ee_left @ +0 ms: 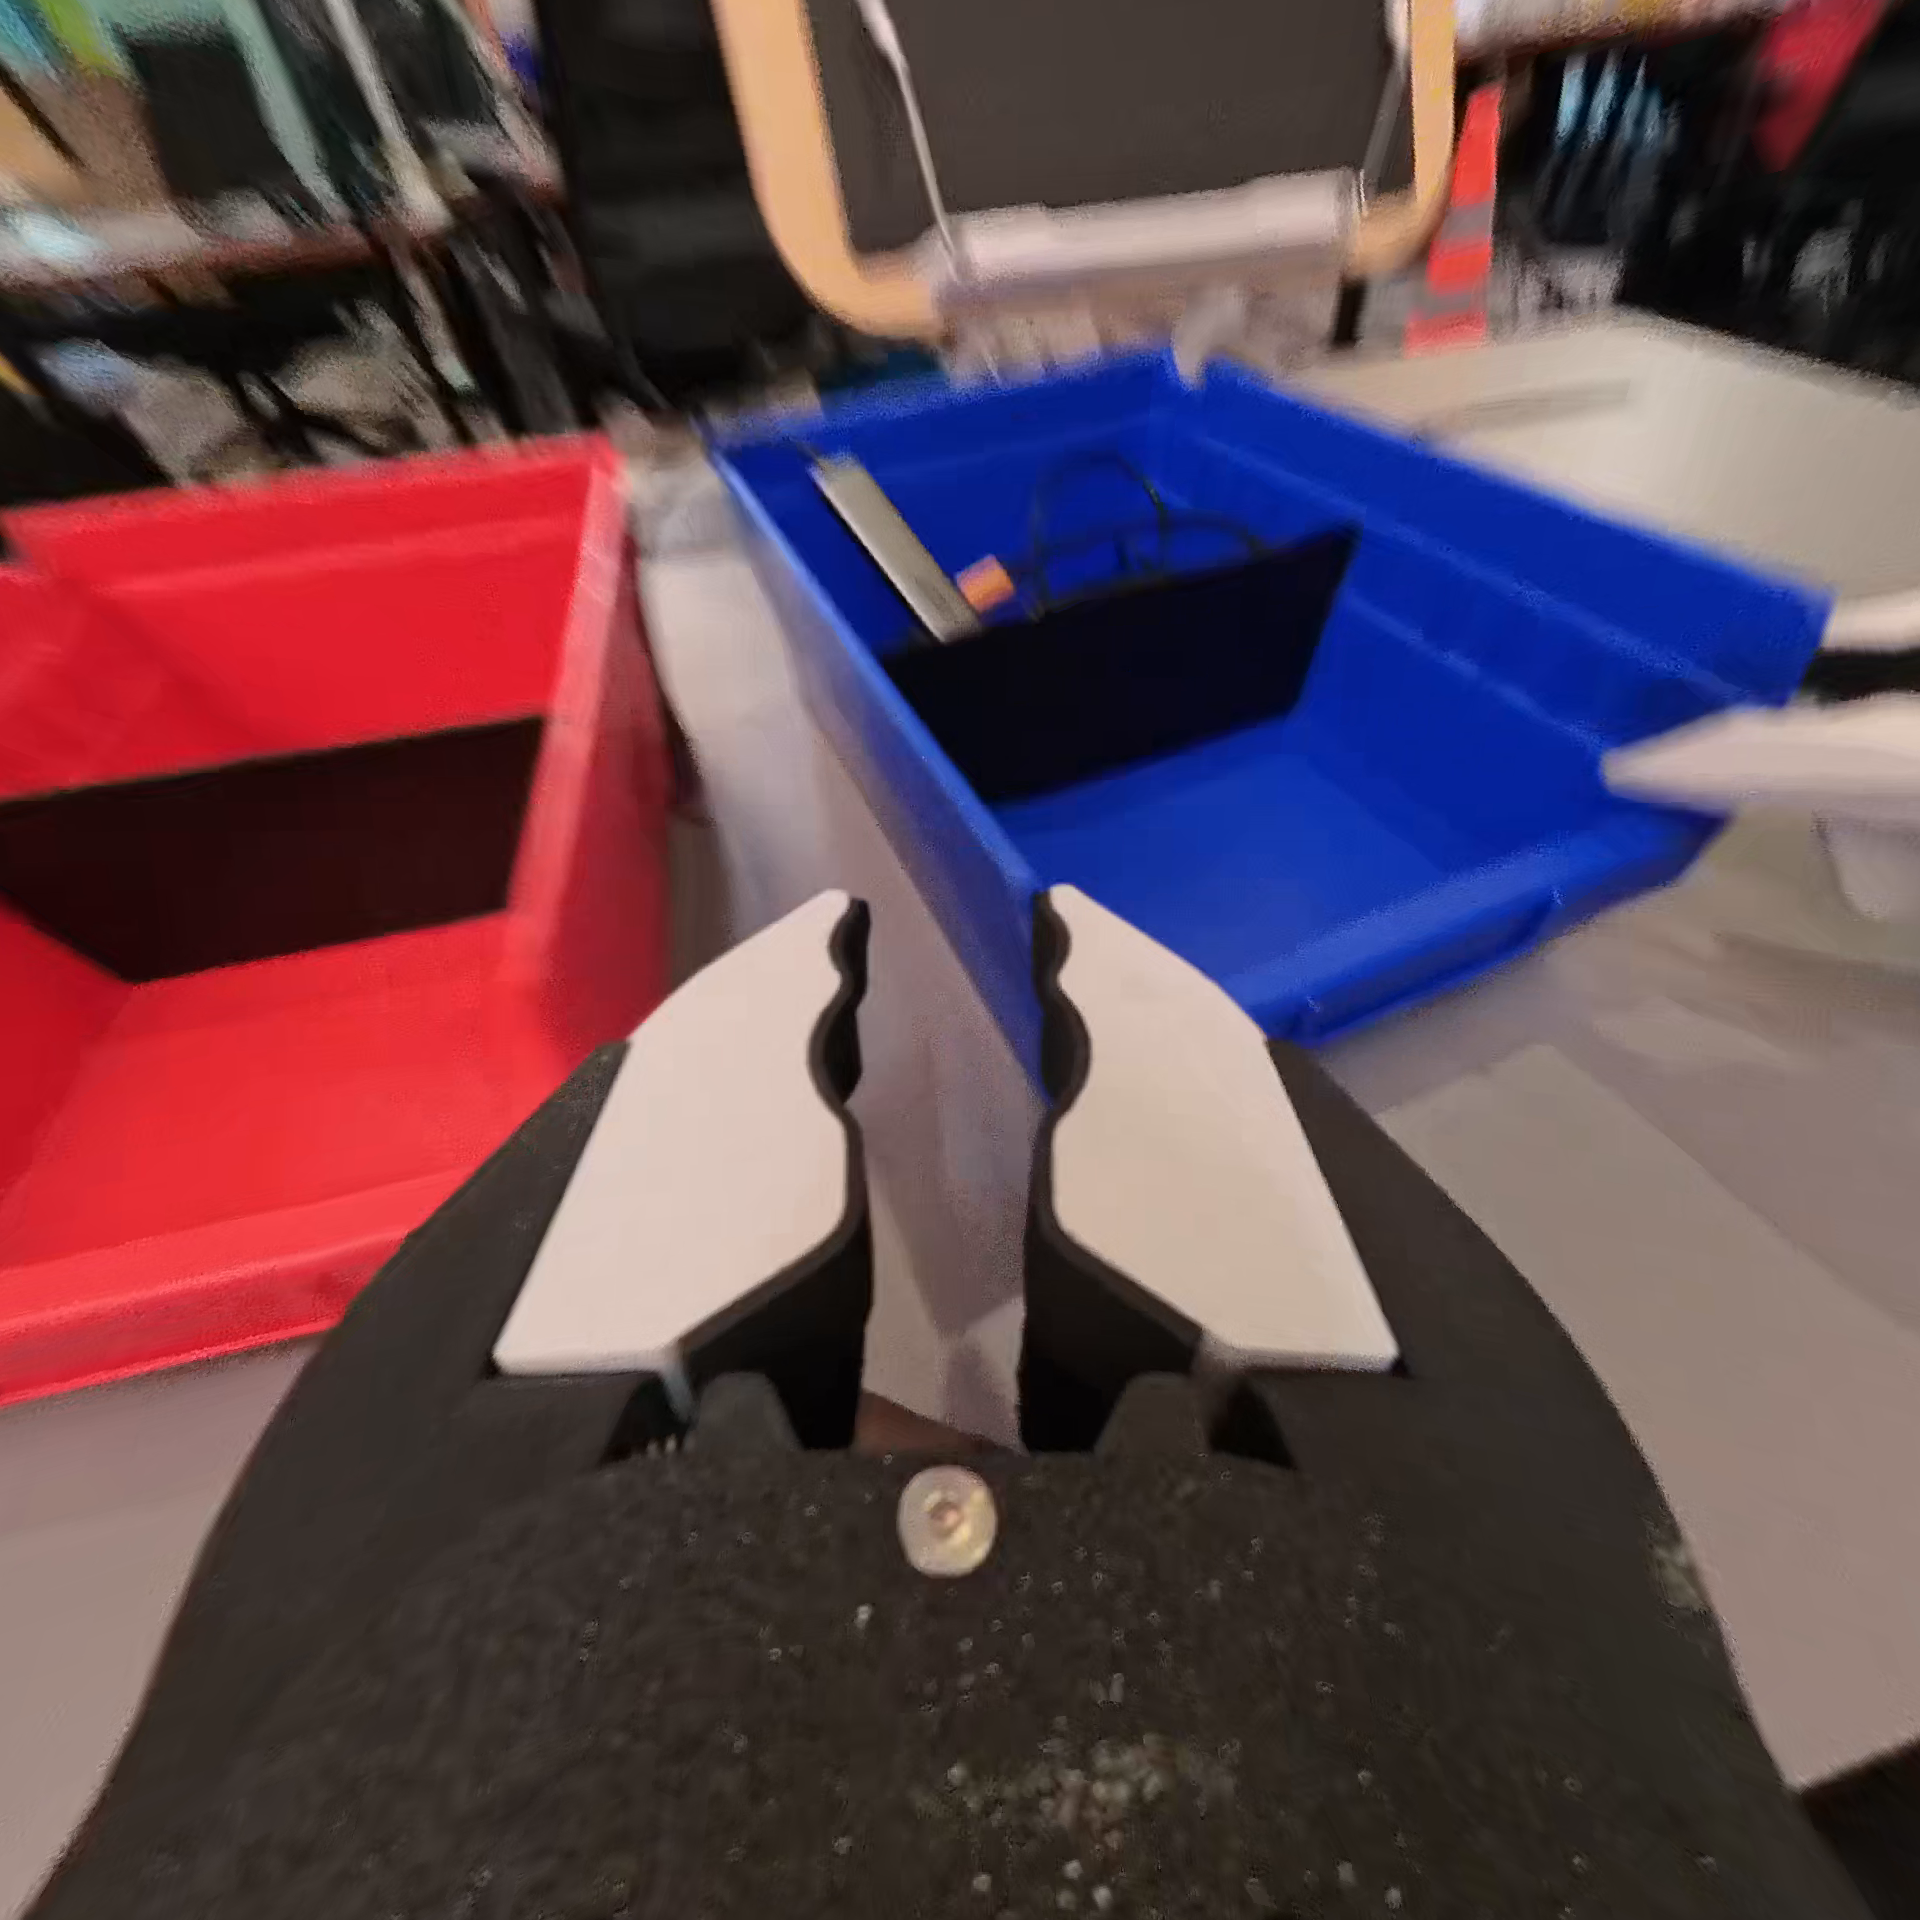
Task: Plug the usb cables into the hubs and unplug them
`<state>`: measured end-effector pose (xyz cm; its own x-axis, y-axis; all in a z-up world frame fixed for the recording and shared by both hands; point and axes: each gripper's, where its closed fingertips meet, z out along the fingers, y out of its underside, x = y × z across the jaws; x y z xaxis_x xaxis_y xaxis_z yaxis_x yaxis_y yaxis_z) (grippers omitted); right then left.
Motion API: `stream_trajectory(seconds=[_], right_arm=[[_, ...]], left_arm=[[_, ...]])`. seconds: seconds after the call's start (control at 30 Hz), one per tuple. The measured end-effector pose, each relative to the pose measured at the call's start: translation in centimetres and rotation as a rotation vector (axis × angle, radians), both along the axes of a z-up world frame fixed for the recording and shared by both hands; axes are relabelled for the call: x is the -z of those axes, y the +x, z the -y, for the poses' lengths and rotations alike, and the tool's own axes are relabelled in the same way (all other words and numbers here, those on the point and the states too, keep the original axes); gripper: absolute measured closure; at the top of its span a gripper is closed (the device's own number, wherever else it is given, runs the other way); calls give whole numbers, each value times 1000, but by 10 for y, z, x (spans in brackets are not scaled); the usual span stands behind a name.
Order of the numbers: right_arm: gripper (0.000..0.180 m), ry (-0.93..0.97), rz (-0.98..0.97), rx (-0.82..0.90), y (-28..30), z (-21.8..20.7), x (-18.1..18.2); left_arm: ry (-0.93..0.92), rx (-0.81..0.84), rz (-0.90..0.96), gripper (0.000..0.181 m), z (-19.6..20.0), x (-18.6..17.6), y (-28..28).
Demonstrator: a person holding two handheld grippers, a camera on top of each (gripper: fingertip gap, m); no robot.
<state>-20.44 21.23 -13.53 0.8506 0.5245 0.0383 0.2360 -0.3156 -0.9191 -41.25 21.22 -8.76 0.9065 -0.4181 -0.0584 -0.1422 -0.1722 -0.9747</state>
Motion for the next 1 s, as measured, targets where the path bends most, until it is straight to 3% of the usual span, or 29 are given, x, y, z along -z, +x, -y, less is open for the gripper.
stream_trajectory(seconds=[0.03,0.13,0.2,0.33,0.43,0.53,0.67,0.8,0.9,1.0], right_arm=[[140,2,-24,-22,2,4,-3],[132,4,-80,-86,10,14,-8],[131,-5,-94,-73,22,17,-7],[132,-8,-98,-40,41,23,-7],[136,4,-48,-12,53,30,-4],[146,0,47,23,66,40,6],[151,24,122,83,83,53,9],[151,16,142,126,98,66,12],[152,6,203,146,109,74,19],[151,15,279,200,121,77,21]], left_arm=[[100,-45,67,162,4,-24,-22],[258,-154,289,164,16,-75,-102],[189,-251,358,155,11,-64,-164],[-37,-401,378,139,-7,-5,-256],[-133,-389,352,133,-23,10,-271],[-137,-440,203,146,-42,10,-278],[-142,-335,76,143,-72,6,-253],[-176,-368,14,144,-100,21,-254],[-187,-385,31,168,-113,20,-255],[-236,-353,66,171,-119,21,-247]])
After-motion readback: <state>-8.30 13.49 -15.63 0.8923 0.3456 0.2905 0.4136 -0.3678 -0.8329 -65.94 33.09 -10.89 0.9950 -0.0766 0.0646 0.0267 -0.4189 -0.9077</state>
